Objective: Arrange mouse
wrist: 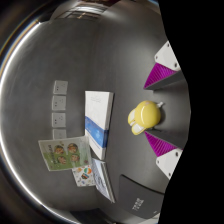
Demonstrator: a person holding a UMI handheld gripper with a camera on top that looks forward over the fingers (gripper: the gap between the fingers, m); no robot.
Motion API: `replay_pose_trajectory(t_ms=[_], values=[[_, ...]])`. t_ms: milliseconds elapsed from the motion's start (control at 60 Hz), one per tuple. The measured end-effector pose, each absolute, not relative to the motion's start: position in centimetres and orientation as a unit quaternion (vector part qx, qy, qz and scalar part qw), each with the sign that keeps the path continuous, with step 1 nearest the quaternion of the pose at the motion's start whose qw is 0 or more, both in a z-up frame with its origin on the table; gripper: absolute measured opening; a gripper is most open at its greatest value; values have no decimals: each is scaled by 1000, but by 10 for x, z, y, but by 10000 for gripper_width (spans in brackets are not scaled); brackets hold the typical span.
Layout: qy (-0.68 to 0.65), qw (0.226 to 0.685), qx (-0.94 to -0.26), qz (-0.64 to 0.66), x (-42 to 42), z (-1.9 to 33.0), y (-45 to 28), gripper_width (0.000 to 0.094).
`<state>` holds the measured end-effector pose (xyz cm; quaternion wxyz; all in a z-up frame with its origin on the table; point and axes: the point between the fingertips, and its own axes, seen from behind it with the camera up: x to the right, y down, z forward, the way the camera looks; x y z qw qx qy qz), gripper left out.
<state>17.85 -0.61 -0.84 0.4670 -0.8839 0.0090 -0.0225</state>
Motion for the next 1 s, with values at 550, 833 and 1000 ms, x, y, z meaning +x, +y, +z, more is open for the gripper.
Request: replay_pose_trajectory(t_ms=[550, 833, 1000], values=[[1, 455, -891, 11, 171, -12, 29, 393], [54, 529, -846, -41, 98, 81, 13, 392], [61, 583, -810, 12, -59, 139, 0, 390]])
